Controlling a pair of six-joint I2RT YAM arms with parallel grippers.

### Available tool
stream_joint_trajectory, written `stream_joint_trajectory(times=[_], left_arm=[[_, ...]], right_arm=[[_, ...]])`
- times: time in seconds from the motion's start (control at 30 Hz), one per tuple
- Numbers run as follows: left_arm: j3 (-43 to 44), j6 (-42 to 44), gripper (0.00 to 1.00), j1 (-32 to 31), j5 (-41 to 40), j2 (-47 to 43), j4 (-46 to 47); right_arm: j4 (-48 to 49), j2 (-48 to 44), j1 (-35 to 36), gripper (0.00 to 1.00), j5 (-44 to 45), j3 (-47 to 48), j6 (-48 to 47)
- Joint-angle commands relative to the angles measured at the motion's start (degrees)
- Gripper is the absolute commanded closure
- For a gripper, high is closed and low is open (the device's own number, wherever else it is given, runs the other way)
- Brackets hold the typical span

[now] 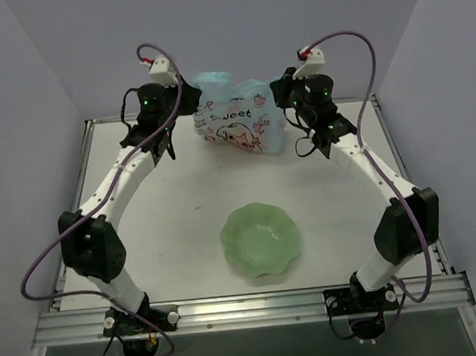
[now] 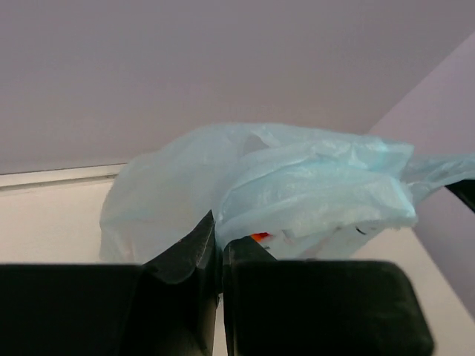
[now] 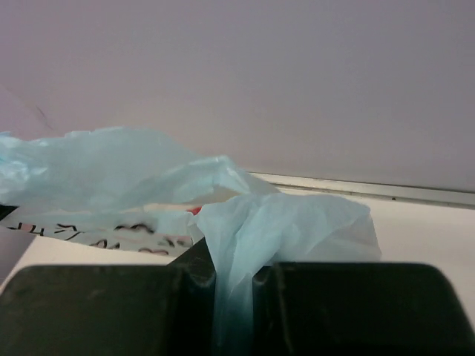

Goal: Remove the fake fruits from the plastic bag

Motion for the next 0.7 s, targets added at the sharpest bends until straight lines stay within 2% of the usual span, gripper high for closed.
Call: stream_joint_trajectory(times=[0.0, 0.17, 0.27, 0.37, 0.47, 0.6, 0.67], left_arm=[[-10.7, -8.61, 0.98, -0.99, -2.2, -10.01, 12.98], [-31.07, -14.15, 0.98, -3.89, -8.26, -21.37, 17.21], [-41.18, -17.05, 0.98, -8.19, -14.14, -26.38, 19.23], [-46.75, -16.88, 0.98, -13.99, -21.18, -29.11, 20.21], [-51.24, -17.75, 0.98, -16.9, -23.91, -30.52, 21.35], [-53.45, -18.72, 0.98, -18.39, -26.55, -32.89, 21.53], [-53.01, -18.9, 0.98, -18.48, -26.91, -33.68, 21.44]], right_arm=[[1.92, -8.1, -0.06, 1.0, 0.0, -8.8, 4.14], [6.05, -18.64, -0.32, 1.0, 3.07, -29.7, 9.33], [5.88, -20.33, -0.58, 1.0, 3.87, -36.31, 9.6], [5.26, -20.77, -1.11, 1.0, 4.31, -38.88, 8.99], [5.17, -20.25, -2.08, 1.0, 3.53, -37.84, 8.55], [2.02, -15.07, -2.43, 1.0, 2.64, -27.67, 6.01], [-1.32, -11.04, -2.26, 1.0, 2.12, -18.88, 3.9]])
